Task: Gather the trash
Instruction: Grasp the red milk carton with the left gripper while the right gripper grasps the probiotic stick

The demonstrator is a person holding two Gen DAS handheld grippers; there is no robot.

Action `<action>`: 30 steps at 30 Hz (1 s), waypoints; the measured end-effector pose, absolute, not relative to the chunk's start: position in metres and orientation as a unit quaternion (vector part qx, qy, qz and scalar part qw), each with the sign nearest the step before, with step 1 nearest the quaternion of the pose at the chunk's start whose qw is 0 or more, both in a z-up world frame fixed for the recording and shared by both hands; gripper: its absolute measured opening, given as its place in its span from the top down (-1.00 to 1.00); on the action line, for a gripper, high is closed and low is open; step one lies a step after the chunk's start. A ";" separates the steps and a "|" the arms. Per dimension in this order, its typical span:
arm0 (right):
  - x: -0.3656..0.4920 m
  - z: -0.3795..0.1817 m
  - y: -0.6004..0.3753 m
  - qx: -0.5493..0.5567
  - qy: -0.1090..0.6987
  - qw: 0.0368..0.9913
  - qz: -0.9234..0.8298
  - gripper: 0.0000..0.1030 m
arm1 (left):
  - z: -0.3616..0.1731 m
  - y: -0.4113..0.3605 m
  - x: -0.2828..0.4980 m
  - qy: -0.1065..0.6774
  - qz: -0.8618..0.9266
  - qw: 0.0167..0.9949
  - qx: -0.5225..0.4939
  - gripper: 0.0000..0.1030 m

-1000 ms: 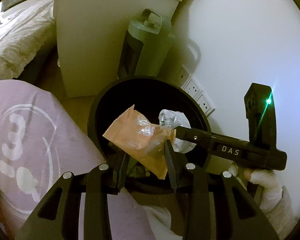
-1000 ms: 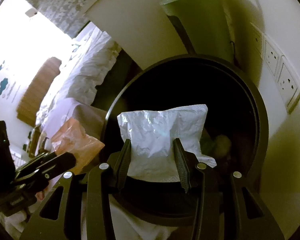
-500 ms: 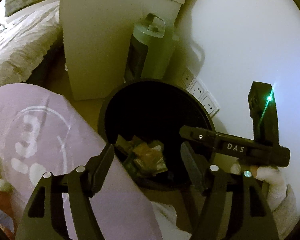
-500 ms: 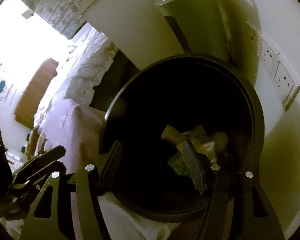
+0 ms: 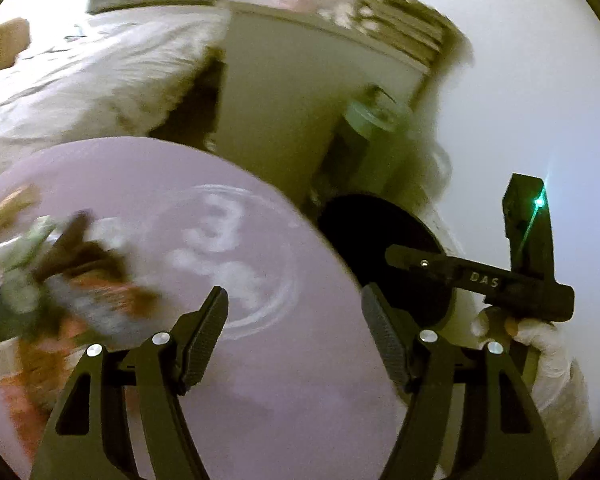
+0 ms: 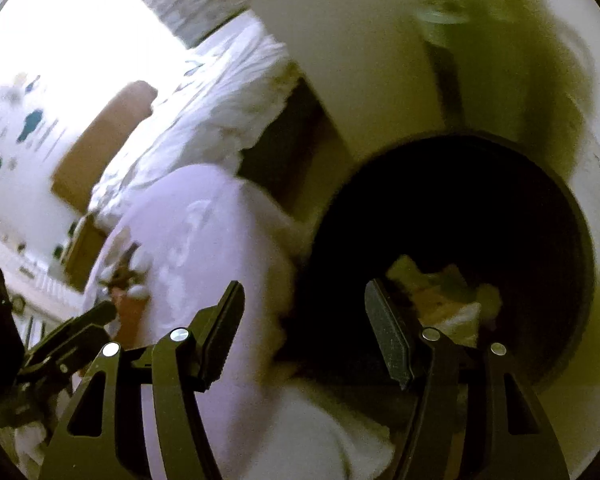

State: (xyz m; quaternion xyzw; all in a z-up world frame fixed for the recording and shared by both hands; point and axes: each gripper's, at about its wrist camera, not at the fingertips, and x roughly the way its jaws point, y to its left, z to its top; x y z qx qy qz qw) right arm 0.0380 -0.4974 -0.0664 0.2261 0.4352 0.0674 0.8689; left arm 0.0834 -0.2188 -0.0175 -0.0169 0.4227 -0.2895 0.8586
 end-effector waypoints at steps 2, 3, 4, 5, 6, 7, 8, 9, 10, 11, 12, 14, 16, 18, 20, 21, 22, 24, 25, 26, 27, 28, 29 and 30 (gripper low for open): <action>0.045 -0.060 -0.474 0.205 0.438 0.871 0.089 -0.23 | -0.012 -0.195 0.079 0.413 -0.267 0.870 -0.023 -0.34; 0.047 -0.057 -0.463 0.195 0.438 0.872 0.100 -0.23 | -0.009 -0.183 0.076 0.408 -0.257 0.876 -0.026 -0.34; 0.050 -0.054 -0.452 0.186 0.439 0.872 0.110 -0.23 | -0.006 -0.167 0.072 0.401 -0.242 0.883 -0.030 -0.34; 0.052 -0.052 -0.442 0.177 0.439 0.873 0.119 -0.23 | -0.004 -0.156 0.069 0.398 -0.231 0.887 -0.032 -0.34; 0.055 -0.048 -0.425 0.160 0.441 0.873 0.134 -0.23 | -0.003 -0.143 0.066 0.394 -0.217 0.893 -0.034 -0.34; 0.057 -0.046 -0.415 0.150 0.441 0.873 0.143 -0.23 | -0.002 -0.134 0.063 0.391 -0.207 0.896 -0.036 -0.34; 0.059 -0.044 -0.399 0.134 0.442 0.873 0.157 -0.23 | -0.003 -0.122 0.060 0.389 -0.191 0.900 -0.039 -0.34; 0.060 -0.043 -0.389 0.124 0.443 0.873 0.165 -0.23 | -0.003 -0.111 0.058 0.388 -0.178 0.903 -0.042 -0.34; 0.062 -0.042 -0.378 0.114 0.443 0.872 0.175 -0.23 | -0.006 -0.100 0.057 0.389 -0.165 0.905 -0.048 -0.34; 0.064 -0.042 -0.367 0.106 0.444 0.871 0.183 -0.23 | -0.008 -0.094 0.057 0.392 -0.160 0.905 -0.052 -0.34; 0.066 -0.042 -0.352 0.093 0.446 0.869 0.194 -0.23 | -0.012 -0.085 0.056 0.398 -0.153 0.903 -0.057 -0.34; 0.069 -0.042 -0.331 0.074 0.448 0.866 0.208 -0.23 | -0.021 -0.076 0.058 0.410 -0.142 0.898 -0.065 -0.34; 0.070 -0.043 -0.313 0.053 0.447 0.865 0.221 -0.23 | -0.031 -0.067 0.058 0.423 -0.133 0.894 -0.067 -0.33; 0.072 -0.043 -0.296 0.035 0.445 0.864 0.231 -0.17 | -0.037 -0.062 0.059 0.431 -0.128 0.891 -0.069 -0.32; 0.075 -0.045 -0.285 0.020 0.447 0.863 0.233 -0.12 | -0.042 -0.061 0.061 0.435 -0.130 0.888 -0.071 -0.22; 0.077 -0.046 -0.277 0.011 0.447 0.863 0.234 -0.11 | -0.043 -0.061 0.061 0.437 -0.132 0.887 -0.069 -0.20; 0.079 -0.047 -0.271 0.005 0.447 0.863 0.234 -0.10 | -0.044 -0.062 0.061 0.438 -0.133 0.887 -0.067 -0.14; 0.084 -0.051 -0.261 -0.008 0.450 0.862 0.232 0.00 | -0.047 -0.064 0.062 0.441 -0.134 0.886 -0.060 -0.02; 0.086 -0.054 -0.259 -0.014 0.450 0.862 0.231 0.04 | -0.048 -0.064 0.063 0.443 -0.134 0.885 -0.056 0.08; 0.088 -0.055 -0.255 -0.021 0.452 0.861 0.232 0.13 | -0.050 -0.064 0.063 0.445 -0.132 0.884 -0.055 0.17; 0.089 -0.057 -0.252 -0.025 0.453 0.860 0.233 0.19 | -0.052 -0.063 0.063 0.447 -0.130 0.883 -0.056 0.20; 0.089 -0.057 -0.249 -0.027 0.450 0.860 0.237 0.23 | -0.054 -0.061 0.064 0.451 -0.131 0.881 -0.060 0.28; 0.090 -0.057 -0.246 -0.030 0.450 0.861 0.237 0.26 | -0.056 -0.059 0.064 0.453 -0.131 0.879 -0.065 0.35; 0.090 -0.057 -0.244 -0.032 0.450 0.861 0.236 0.30 | -0.058 -0.058 0.065 0.455 -0.129 0.879 -0.066 0.38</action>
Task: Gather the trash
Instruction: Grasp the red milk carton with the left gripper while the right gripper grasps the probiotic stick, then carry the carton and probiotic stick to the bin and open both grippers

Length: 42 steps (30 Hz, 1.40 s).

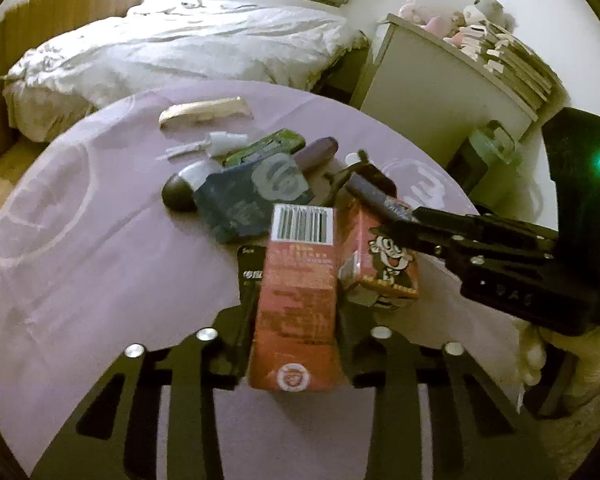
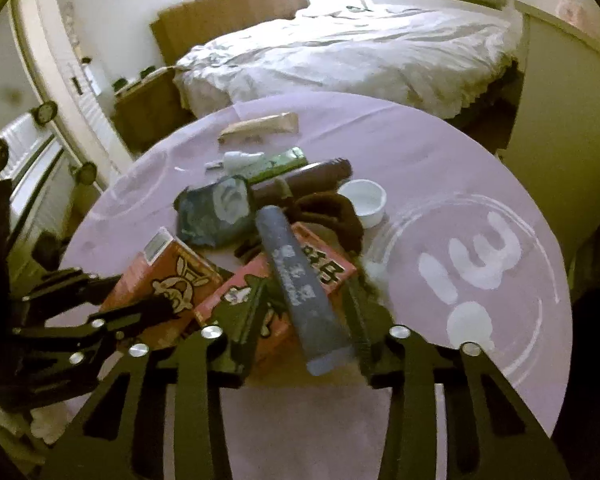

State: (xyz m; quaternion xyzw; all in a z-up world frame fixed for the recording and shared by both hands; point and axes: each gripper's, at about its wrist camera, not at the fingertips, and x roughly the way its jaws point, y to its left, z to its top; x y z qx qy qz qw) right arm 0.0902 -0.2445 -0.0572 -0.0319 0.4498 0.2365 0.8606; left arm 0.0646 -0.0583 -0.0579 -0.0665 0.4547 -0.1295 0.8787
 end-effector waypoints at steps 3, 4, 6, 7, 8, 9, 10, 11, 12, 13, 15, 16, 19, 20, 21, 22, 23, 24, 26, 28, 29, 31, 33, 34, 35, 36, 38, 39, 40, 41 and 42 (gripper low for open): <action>0.091 -0.057 -0.246 -0.030 0.452 0.859 0.238 0.48 | -0.059 -0.054 0.063 0.451 -0.128 0.881 -0.070 0.41; 0.091 -0.057 -0.246 -0.031 0.453 0.858 0.240 0.50 | -0.060 -0.053 0.064 0.451 -0.128 0.881 -0.072 0.41; 0.090 -0.056 -0.248 -0.027 0.453 0.858 0.241 0.58 | -0.059 -0.053 0.063 0.448 -0.123 0.883 -0.068 0.41; 0.090 -0.056 -0.250 -0.024 0.453 0.857 0.243 0.60 | -0.058 -0.052 0.063 0.446 -0.121 0.884 -0.070 0.41; 0.088 -0.055 -0.252 -0.019 0.453 0.857 0.244 0.61 | -0.057 -0.050 0.062 0.444 -0.122 0.885 -0.075 0.41; 0.087 -0.055 -0.253 -0.016 0.452 0.858 0.244 0.62 | -0.056 -0.049 0.062 0.442 -0.122 0.885 -0.077 0.41; 0.086 -0.054 -0.256 -0.013 0.450 0.859 0.244 0.62 | -0.054 -0.049 0.061 0.440 -0.121 0.887 -0.078 0.41; 0.084 -0.052 -0.257 -0.010 0.447 0.861 0.244 0.63 | -0.050 -0.048 0.060 0.435 -0.121 0.889 -0.079 0.42; 0.081 -0.050 -0.260 -0.005 0.442 0.863 0.245 0.63 | -0.048 -0.048 0.059 0.432 -0.122 0.890 -0.080 0.42; 0.079 -0.047 -0.263 0.000 0.437 0.865 0.245 0.63 | -0.044 -0.049 0.059 0.429 -0.124 0.891 -0.081 0.41; 0.075 -0.043 -0.270 0.009 0.430 0.869 0.244 0.63 | -0.038 -0.052 0.060 0.425 -0.130 0.892 -0.080 0.41; 0.073 -0.040 -0.274 0.014 0.427 0.871 0.243 0.63 | -0.035 -0.054 0.060 0.423 -0.133 0.892 -0.081 0.41; 0.068 -0.034 -0.293 0.034 0.418 0.877 0.233 0.63 | -0.026 -0.068 0.063 0.417 -0.151 0.893 -0.078 0.42; 0.067 -0.033 -0.298 0.039 0.417 0.879 0.230 0.63 | -0.023 -0.076 0.065 0.415 -0.160 0.892 -0.075 0.42; 0.066 -0.031 -0.308 0.047 0.415 0.881 0.223 0.63 | -0.021 -0.083 0.066 0.414 -0.168 0.892 -0.073 0.42; 0.065 -0.030 -0.316 0.053 0.414 0.883 0.216 0.63 | -0.019 -0.089 0.068 0.413 -0.176 0.891 -0.071 0.42; 0.063 -0.030 -0.328 0.062 0.413 0.885 0.206 0.63 | -0.015 -0.100 0.070 0.410 -0.188 0.890 -0.067 0.41; 0.062 -0.030 -0.335 0.069 0.413 0.886 0.198 0.63 | -0.013 -0.108 0.071 0.409 -0.195 0.889 -0.064 0.41; 0.061 -0.031 -0.354 0.084 0.413 0.888 0.184 0.63 | -0.009 -0.125 0.075 0.404 -0.216 0.887 -0.057 0.41; 0.058 -0.033 -0.377 0.100 0.413 0.890 0.165 0.63 | -0.005 -0.142 0.078 0.401 -0.233 0.884 -0.051 0.41; 0.057 -0.033 -0.386 0.106 0.412 0.891 0.157 0.63 | -0.004 -0.153 0.081 0.399 -0.246 0.882 -0.046 0.41; 0.052 -0.034 -0.410 0.123 0.411 0.892 0.139 0.63 | -0.004 -0.171 0.084 0.399 -0.262 0.878 -0.037 0.41; 0.049 -0.035 -0.427 0.130 0.410 0.894 0.124 0.63 | -0.007 -0.193 0.090 0.402 -0.283 0.870 -0.031 0.41; 0.047 -0.036 -0.438 0.135 0.409 0.895 0.114 0.63 | -0.009 -0.204 0.093 0.405 -0.294 0.865 -0.029 0.41; 0.044 -0.036 -0.448 0.140 0.409 0.896 0.106 0.63 | -0.011 -0.212 0.095 0.408 -0.301 0.862 -0.028 0.41; 0.042 -0.038 -0.456 0.144 0.409 0.896 0.099 0.63 | -0.013 -0.220 0.097 0.411 -0.308 0.858 -0.028 0.41; 0.038 -0.041 -0.476 0.156 0.408 0.896 0.082 0.63 | -0.017 -0.240 0.101 0.417 -0.326 0.848 -0.026 0.41; 0.037 -0.042 -0.483 0.160 0.408 0.895 0.077 0.63 | -0.019 -0.247 0.102 0.419 -0.332 0.845 -0.026 0.41; 0.035 -0.044 -0.490 0.165 0.409 0.895 0.070 0.63 | -0.021 -0.254 0.103 0.421 -0.339 0.841 -0.025 0.41; 0.032 -0.046 -0.500 0.170 0.409 0.894 0.061 0.63 | -0.024 -0.264 0.104 0.425 -0.347 0.836 -0.024 0.41; 0.029 -0.048 -0.506 0.173 0.409 0.894 0.056 0.63 | -0.026 -0.271 0.106 0.428 -0.352 0.832 -0.022 0.41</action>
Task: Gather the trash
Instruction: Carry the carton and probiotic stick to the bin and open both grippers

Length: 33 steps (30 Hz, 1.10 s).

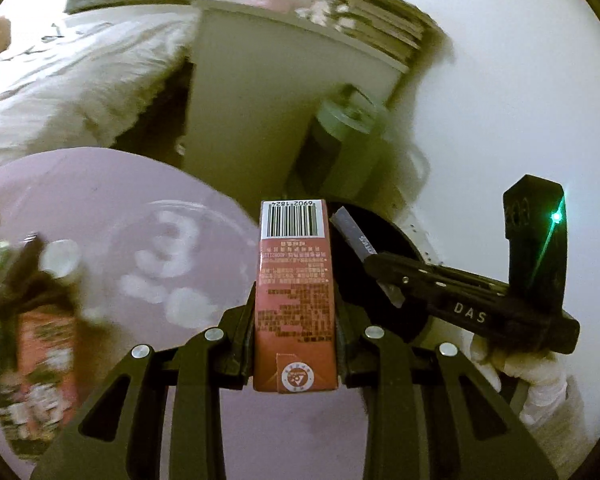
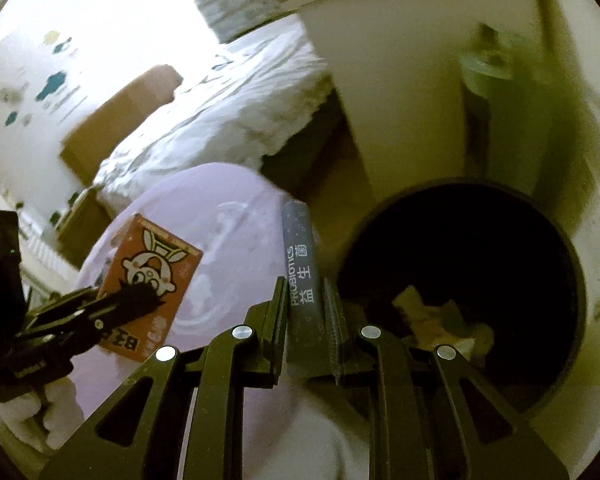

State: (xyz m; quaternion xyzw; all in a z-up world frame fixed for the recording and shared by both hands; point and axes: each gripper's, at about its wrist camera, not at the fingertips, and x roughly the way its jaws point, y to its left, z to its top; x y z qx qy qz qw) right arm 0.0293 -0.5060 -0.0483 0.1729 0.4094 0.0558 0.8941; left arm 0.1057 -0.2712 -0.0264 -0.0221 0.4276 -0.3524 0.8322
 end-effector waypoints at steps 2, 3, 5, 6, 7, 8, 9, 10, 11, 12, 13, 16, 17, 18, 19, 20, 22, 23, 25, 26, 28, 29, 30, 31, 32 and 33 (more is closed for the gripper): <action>0.026 -0.054 -0.522 0.182 0.411 0.893 0.043 0.63 | -0.031 -0.287 0.108 0.435 -0.362 0.824 -0.019 0.41; 0.023 -0.057 -0.527 0.185 0.411 0.892 0.038 0.63 | -0.033 -0.295 0.109 0.438 -0.367 0.821 -0.017 0.41; 0.021 -0.061 -0.542 0.195 0.411 0.890 0.027 0.63 | -0.038 -0.309 0.110 0.444 -0.375 0.814 -0.010 0.41; 0.020 -0.063 -0.545 0.198 0.411 0.889 0.025 0.63 | -0.039 -0.315 0.111 0.446 -0.378 0.811 -0.008 0.41; 0.018 -0.066 -0.550 0.204 0.412 0.888 0.021 0.63 | -0.042 -0.322 0.113 0.449 -0.381 0.808 -0.004 0.41; 0.018 -0.068 -0.554 0.207 0.413 0.887 0.018 0.63 | -0.043 -0.326 0.113 0.451 -0.383 0.806 -0.003 0.41; 0.017 -0.071 -0.558 0.209 0.414 0.886 0.014 0.63 | -0.045 -0.331 0.114 0.453 -0.385 0.804 -0.001 0.41; 0.016 -0.073 -0.562 0.211 0.415 0.885 0.011 0.63 | -0.046 -0.335 0.115 0.455 -0.387 0.802 0.000 0.41; 0.016 -0.075 -0.563 0.213 0.416 0.884 0.009 0.63 | -0.048 -0.340 0.116 0.457 -0.389 0.800 0.002 0.41; 0.015 -0.078 -0.567 0.215 0.417 0.883 0.006 0.63 | -0.049 -0.345 0.116 0.459 -0.390 0.798 0.005 0.41; 0.015 -0.079 -0.569 0.217 0.418 0.882 0.004 0.63 | -0.051 -0.347 0.116 0.460 -0.391 0.797 0.006 0.41; 0.017 -0.085 -0.571 0.225 0.420 0.879 -0.001 0.63 | -0.056 -0.357 0.118 0.465 -0.396 0.792 0.012 0.41; 0.016 -0.086 -0.572 0.226 0.421 0.879 -0.001 0.63 | -0.057 -0.359 0.118 0.466 -0.397 0.790 0.015 0.41; 0.016 -0.088 -0.573 0.227 0.421 0.878 -0.002 0.63 | -0.058 -0.361 0.119 0.467 -0.398 0.789 0.017 0.41; 0.015 -0.089 -0.574 0.228 0.422 0.877 -0.003 0.63 | -0.058 -0.362 0.119 0.468 -0.399 0.788 0.017 0.41; 0.015 -0.091 -0.575 0.229 0.423 0.877 -0.004 0.63 | -0.059 -0.363 0.119 0.469 -0.400 0.787 0.018 0.41; 0.015 -0.093 -0.577 0.231 0.424 0.876 -0.006 0.63 | -0.060 -0.367 0.120 0.470 -0.401 0.786 0.020 0.41; 0.015 -0.093 -0.579 0.233 0.424 0.875 -0.007 0.63 | -0.060 -0.369 0.121 0.471 -0.402 0.785 0.021 0.40; 0.016 -0.095 -0.581 0.235 0.425 0.874 -0.011 0.63 | -0.061 -0.374 0.123 0.471 -0.403 0.784 0.025 0.39; 0.017 -0.096 -0.583 0.237 0.425 0.874 -0.013 0.63 | -0.060 -0.376 0.123 0.470 -0.403 0.785 0.027 0.37; 0.017 -0.097 -0.587 0.242 0.428 0.870 -0.023 0.59 | -0.060 -0.381 0.124 0.468 -0.406 0.784 0.035 0.23; 0.017 -0.096 -0.588 0.246 0.429 0.869 -0.026 0.50 | -0.059 -0.383 0.124 0.465 -0.406 0.786 0.041 -0.10; 0.017 -0.097 -0.590 0.253 0.431 0.866 -0.031 0.27 | -0.057 -0.383 0.123 0.460 -0.403 0.790 0.046 -0.30; 0.016 -0.097 -0.592 0.258 0.429 0.865 -0.036 0.13 | -0.056 -0.383 0.122 0.453 -0.400 0.795 0.048 -0.55; 0.014 -0.096 -0.593 0.262 0.427 0.865 -0.041 -0.06 | -0.054 -0.381 0.120 0.444 -0.397 0.802 0.049 -0.58; 0.013 -0.095 -0.594 0.266 0.424 0.865 -0.043 -0.08 | -0.053 -0.381 0.119 0.441 -0.398 0.803 0.050 -0.58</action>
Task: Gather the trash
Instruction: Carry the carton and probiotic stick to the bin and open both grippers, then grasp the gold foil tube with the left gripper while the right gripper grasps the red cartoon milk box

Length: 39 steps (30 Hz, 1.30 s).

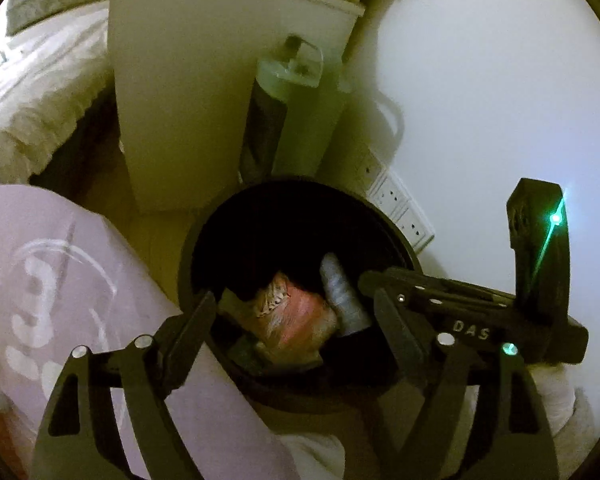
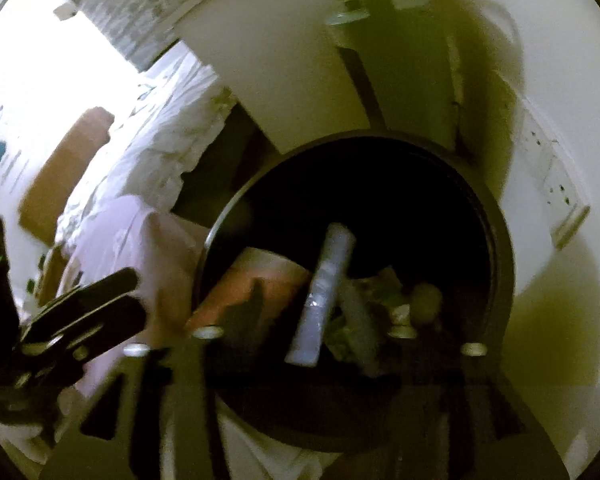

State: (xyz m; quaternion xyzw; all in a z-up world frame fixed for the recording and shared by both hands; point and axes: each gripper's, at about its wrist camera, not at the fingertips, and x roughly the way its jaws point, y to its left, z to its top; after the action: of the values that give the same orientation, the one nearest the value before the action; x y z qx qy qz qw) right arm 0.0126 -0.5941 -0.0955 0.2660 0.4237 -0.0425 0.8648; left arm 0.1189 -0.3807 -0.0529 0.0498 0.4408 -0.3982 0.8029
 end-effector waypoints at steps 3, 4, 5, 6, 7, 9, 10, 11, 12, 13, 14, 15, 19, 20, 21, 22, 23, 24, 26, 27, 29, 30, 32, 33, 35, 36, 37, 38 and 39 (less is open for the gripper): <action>0.012 -0.095 -0.592 0.263 0.425 0.865 -0.043 -0.08 | -0.051 -0.375 0.117 0.441 -0.396 0.804 0.049 -0.58; 0.012 -0.095 -0.590 0.263 0.425 0.865 -0.042 -0.08 | -0.050 -0.371 0.117 0.440 -0.394 0.806 0.047 -0.58; 0.012 -0.095 -0.588 0.262 0.425 0.866 -0.039 -0.08 | -0.049 -0.369 0.116 0.439 -0.393 0.807 0.045 -0.58; 0.013 -0.095 -0.587 0.261 0.425 0.866 -0.036 -0.08 | -0.046 -0.364 0.115 0.438 -0.391 0.808 0.042 -0.58; 0.014 -0.094 -0.584 0.258 0.425 0.867 -0.033 -0.08 | -0.045 -0.361 0.115 0.436 -0.390 0.810 0.040 -0.58; 0.018 -0.092 -0.576 0.255 0.427 0.867 -0.025 -0.08 | -0.041 -0.349 0.114 0.431 -0.384 0.816 0.034 -0.58; 0.021 -0.091 -0.571 0.252 0.428 0.868 -0.020 -0.08 | -0.038 -0.340 0.114 0.429 -0.379 0.820 0.029 -0.58; 0.025 -0.089 -0.563 0.247 0.429 0.869 -0.013 -0.08 | -0.036 -0.334 0.114 0.427 -0.375 0.822 0.024 -0.58; 0.028 -0.088 -0.557 0.244 0.430 0.869 -0.007 -0.08 | -0.034 -0.325 0.114 0.426 -0.370 0.825 0.019 -0.58; 0.032 -0.086 -0.548 0.239 0.431 0.870 0.001 -0.08 | -0.032 -0.317 0.115 0.425 -0.365 0.828 0.013 -0.58; 0.036 -0.084 -0.539 0.234 0.431 0.871 0.010 -0.08 | -0.030 -0.306 0.116 0.425 -0.359 0.831 0.006 -0.58; 0.040 -0.082 -0.532 0.230 0.432 0.872 0.016 -0.08 | -0.029 -0.296 0.117 0.425 -0.353 0.834 0.000 -0.58; 0.058 -0.071 -0.494 0.209 0.433 0.875 0.051 -0.07 | -0.020 -0.242 0.124 0.415 -0.313 0.854 -0.019 -0.58; 0.063 -0.069 -0.485 0.204 0.433 0.876 0.059 -0.07 | -0.017 -0.230 0.126 0.411 -0.304 0.859 -0.021 -0.58; 0.068 -0.065 -0.473 0.197 0.433 0.877 0.071 -0.07 | -0.015 -0.214 0.129 0.406 -0.291 0.866 -0.020 -0.58; 0.073 -0.062 -0.463 0.191 0.434 0.877 0.080 -0.07 | -0.013 -0.202 0.132 0.403 -0.282 0.871 -0.019 -0.58; 0.078 -0.058 -0.450 0.183 0.434 0.877 0.093 -0.07 | -0.009 -0.183 0.137 0.397 -0.266 0.878 -0.018 -0.58; 0.082 -0.054 -0.440 0.177 0.435 0.877 0.101 -0.08 | -0.007 -0.165 0.143 0.393 -0.252 0.884 -0.016 -0.58; 0.089 -0.050 -0.422 0.167 0.436 0.876 0.118 -0.07 | -0.001 -0.129 0.158 0.387 -0.218 0.896 -0.010 -0.58; 0.093 -0.048 -0.410 0.159 0.437 0.875 0.130 -0.08 | 0.000 -0.115 0.165 0.384 -0.205 0.900 -0.005 -0.58; 0.099 -0.045 -0.389 0.148 0.441 0.873 0.147 -0.07 | 0.001 -0.086 0.180 0.377 -0.175 0.910 0.007 -0.58; 0.102 -0.044 -0.377 0.141 0.444 0.870 0.158 -0.07 | 0.000 -0.073 0.188 0.375 -0.165 0.912 0.013 -0.58; 0.108 -0.045 -0.355 0.130 0.452 0.865 0.177 -0.07 | -0.004 -0.049 0.205 0.370 -0.149 0.917 0.029 -0.58; 0.110 -0.045 -0.347 0.127 0.455 0.862 0.184 -0.07 | -0.007 -0.041 0.212 0.372 -0.146 0.916 0.036 -0.57; 0.110 -0.048 -0.328 0.119 0.465 0.854 0.203 -0.07 | -0.015 -0.029 0.229 0.381 -0.143 0.912 0.054 -0.57; 0.110 -0.050 -0.315 0.114 0.473 0.847 0.214 -0.07 | -0.020 -0.027 0.237 0.386 -0.147 0.908 0.067 -0.57; 0.110 -0.053 -0.303 0.110 0.483 0.840 0.223 -0.07 | -0.024 -0.026 0.242 0.389 -0.150 0.906 0.078 -0.57; 0.109 -0.055 -0.296 0.106 0.489 0.835 0.229 -0.07 | -0.031 -0.028 0.249 0.395 -0.155 0.901 0.094 -0.56; 0.107 -0.059 -0.282 0.097 0.500 0.827 0.237 -0.08 | -0.035 -0.029 0.254 0.399 -0.159 0.897 0.107 -0.53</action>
State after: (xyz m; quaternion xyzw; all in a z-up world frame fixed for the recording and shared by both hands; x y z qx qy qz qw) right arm 0.1070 -0.2821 -0.0590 0.0974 0.5000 0.2366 0.8274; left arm 0.2544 -0.0294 -0.0353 0.1066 0.3989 -0.1593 0.8968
